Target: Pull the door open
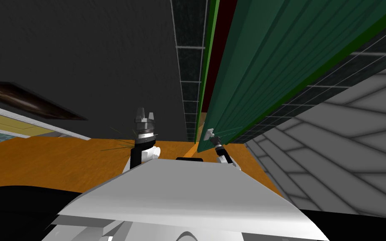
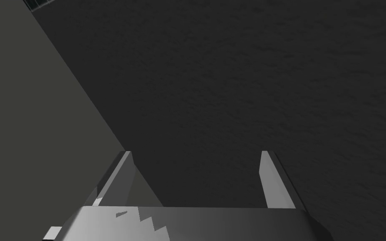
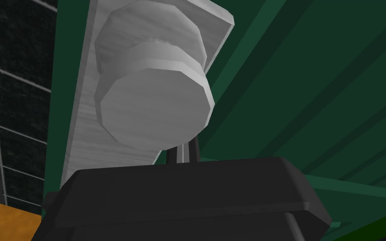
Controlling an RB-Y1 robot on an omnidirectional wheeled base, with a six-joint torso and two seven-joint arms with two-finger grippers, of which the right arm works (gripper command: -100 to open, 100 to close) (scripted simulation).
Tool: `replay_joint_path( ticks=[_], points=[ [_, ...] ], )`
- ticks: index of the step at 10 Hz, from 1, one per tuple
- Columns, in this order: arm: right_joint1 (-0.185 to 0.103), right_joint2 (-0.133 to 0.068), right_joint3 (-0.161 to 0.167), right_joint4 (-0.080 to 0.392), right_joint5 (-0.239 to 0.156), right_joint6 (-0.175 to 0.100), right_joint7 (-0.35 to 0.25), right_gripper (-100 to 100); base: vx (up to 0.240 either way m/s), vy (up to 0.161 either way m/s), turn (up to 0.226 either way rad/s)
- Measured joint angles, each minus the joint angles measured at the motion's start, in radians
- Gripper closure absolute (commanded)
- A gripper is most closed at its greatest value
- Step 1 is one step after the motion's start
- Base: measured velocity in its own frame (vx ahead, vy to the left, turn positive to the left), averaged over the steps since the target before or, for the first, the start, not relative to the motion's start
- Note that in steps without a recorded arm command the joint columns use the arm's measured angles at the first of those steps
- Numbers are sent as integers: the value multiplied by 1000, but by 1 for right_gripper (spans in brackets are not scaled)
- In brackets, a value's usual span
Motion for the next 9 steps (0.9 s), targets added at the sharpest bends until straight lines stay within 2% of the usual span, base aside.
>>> replay_joint_path(
  ticks=[2, 3, 5, 6, 7, 9],
  points=[
    [-8, -8, 4, 11, -5, -3, -11, -100, -40, -3, 69],
    [-2, -15, 1, 8, -25, -8, -35, -100, -71, -24, 101],
    [5, -19, -1, 1, -42, -9, -69, -100, -19, 0, 0],
    [16, -17, -3, -9, -42, -7, -69, -100, 9, -1, -9],
    [14, -12, -1, -3, -40, -11, -67, -100, -4, -9, 4],
    [17, -21, -1, -8, -43, -8, -72, -100, 1, 11, -3]
  ],
)
